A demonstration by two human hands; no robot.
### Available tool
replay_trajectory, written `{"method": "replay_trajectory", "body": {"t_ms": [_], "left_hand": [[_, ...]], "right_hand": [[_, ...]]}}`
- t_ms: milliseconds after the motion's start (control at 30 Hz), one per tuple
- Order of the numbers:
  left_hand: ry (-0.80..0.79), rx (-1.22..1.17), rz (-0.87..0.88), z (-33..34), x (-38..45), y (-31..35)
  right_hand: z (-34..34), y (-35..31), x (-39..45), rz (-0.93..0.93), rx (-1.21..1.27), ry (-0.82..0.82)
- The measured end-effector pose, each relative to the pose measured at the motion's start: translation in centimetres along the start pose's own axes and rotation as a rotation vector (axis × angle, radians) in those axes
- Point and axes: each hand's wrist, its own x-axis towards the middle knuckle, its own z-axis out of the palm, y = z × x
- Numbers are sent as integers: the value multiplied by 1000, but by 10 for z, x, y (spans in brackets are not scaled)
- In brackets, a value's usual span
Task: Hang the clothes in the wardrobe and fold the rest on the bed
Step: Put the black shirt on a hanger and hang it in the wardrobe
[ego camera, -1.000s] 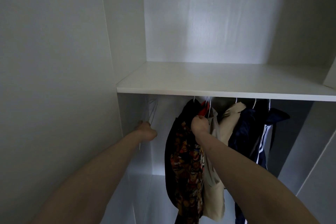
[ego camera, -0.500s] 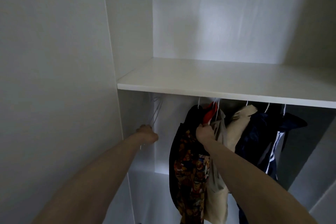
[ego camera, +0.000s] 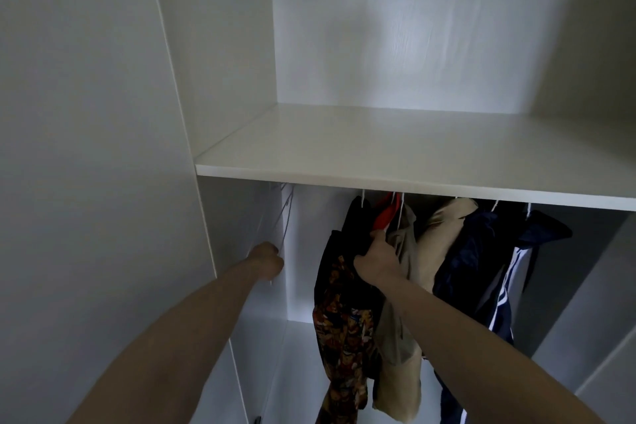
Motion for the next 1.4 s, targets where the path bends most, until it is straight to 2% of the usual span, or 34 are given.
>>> {"method": "replay_trajectory", "body": {"t_ms": [200,367,600,867,1033,1267,1400], "left_hand": [[176,-194,91,2,-9,16],[175,-326,107,-4,-13,37],[240,-361,107,-16,-28,59],[260,-315,139,-20,-76,56],[220,-307,132,-17,-117,44],[208,-319,143,-25,-169,25],[136,-374,121,-28,-184,10]], "right_hand": [[-4,-2,-10,-143,-104,8],[-9,-2,-13,-184,-89,-39],[-14,-7,-10,-200,-36,-117],[-20,-7,-17,-214,65,-138],[-26,0,-33,-193,98,-157],[-28,7,-68,-147,170,-98],[-21,4,-98,-107,228,-52]]}}
